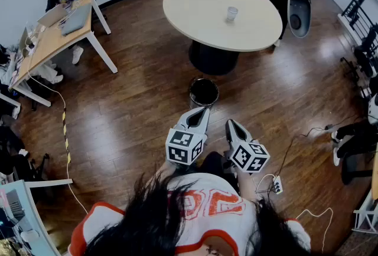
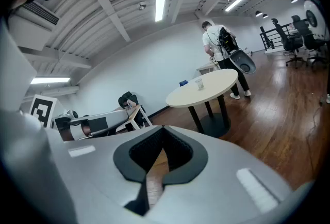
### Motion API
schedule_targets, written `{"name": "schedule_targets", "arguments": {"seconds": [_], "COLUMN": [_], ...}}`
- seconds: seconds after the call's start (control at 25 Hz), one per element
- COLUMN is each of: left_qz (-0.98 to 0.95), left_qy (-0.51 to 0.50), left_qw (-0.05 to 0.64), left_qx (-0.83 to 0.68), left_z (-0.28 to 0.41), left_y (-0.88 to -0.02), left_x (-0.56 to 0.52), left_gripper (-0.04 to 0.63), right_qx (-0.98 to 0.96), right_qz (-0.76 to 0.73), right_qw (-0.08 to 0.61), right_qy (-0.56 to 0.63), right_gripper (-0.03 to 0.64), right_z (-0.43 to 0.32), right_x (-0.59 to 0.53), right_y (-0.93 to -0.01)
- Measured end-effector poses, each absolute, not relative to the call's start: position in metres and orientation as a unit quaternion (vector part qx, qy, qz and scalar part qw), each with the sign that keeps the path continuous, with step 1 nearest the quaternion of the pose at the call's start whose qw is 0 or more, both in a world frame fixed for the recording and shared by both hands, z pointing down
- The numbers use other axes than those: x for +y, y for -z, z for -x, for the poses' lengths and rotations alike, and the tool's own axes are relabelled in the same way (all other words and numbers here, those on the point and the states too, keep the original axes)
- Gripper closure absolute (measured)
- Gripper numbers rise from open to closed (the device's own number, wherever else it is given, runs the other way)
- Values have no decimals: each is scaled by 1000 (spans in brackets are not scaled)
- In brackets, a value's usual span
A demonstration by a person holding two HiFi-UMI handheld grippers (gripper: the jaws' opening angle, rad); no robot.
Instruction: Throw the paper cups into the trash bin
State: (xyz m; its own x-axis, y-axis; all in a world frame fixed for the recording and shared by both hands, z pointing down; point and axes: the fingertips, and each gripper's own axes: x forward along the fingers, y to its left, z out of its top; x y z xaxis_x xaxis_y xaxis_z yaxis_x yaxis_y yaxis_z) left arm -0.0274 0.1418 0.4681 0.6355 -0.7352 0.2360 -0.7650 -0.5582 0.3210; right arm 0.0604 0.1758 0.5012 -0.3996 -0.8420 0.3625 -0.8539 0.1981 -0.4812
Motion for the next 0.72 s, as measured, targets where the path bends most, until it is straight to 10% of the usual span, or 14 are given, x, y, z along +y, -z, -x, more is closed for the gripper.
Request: {"name": "schedule_targets", "arguments": {"seconds": [0.72], "left_qz": [-858], "left_qy": [-38], "left_qw": [213], "left_qx": [-466], "left_z": [8], "left_y": [-475], "left_x": [74], "left_gripper": [595], "right_qx": [-796], "right_qz": [-513], "right_qw": [27], "right_qy": [-321], "right_gripper": [615], "right_z": [-82], "right_x": [107], "right_y": [-503]}}
